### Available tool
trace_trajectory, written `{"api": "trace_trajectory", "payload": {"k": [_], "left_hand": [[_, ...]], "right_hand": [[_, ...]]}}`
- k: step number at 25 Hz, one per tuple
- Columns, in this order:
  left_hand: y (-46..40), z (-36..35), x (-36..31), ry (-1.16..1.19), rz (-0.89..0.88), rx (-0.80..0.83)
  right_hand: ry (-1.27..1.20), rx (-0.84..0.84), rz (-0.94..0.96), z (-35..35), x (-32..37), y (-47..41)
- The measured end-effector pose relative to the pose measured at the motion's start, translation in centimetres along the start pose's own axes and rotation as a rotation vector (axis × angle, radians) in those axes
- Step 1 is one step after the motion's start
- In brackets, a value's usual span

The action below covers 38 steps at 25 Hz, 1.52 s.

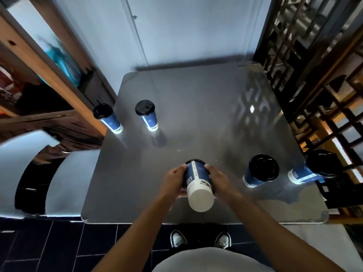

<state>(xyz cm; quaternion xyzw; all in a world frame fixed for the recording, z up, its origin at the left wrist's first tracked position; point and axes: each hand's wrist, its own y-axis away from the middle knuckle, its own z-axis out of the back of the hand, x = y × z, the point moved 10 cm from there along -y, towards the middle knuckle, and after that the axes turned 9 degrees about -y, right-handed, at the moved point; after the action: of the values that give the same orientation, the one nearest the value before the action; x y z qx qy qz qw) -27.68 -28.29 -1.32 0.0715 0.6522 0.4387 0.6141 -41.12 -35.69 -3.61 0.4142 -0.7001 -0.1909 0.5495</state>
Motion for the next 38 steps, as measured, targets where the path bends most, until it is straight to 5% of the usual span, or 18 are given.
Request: {"api": "trace_trajectory", "payload": {"k": [19, 25, 30, 33, 38], "left_hand": [[-1.2, 1.4, -0.5, 0.096, 0.038, 0.016], [1.4, -1.0, -1.2, 0.107, -0.016, 0.333], [2.5, 0.3, -3.7, -0.192, -0.34, 0.207], [3.5, 0.4, -5.0, -0.383, -0.569, 0.157], [4.8, 0.7, -5.3, -0.917, -0.646, -0.067]], "right_hand": [[0.089, -0.066, 0.014, -1.5, 0.1, 0.0], [0.065, -0.037, 0.084, -1.7, 0.6, 0.5], [0.055, 0.155, 0.239, -3.0, 2.7, 1.5], [0.105, 0.121, 0.228, -2.1, 4.1, 1.7], [0.48, 0.173, 0.274, -4.7, 6.5, 3.0]]}}
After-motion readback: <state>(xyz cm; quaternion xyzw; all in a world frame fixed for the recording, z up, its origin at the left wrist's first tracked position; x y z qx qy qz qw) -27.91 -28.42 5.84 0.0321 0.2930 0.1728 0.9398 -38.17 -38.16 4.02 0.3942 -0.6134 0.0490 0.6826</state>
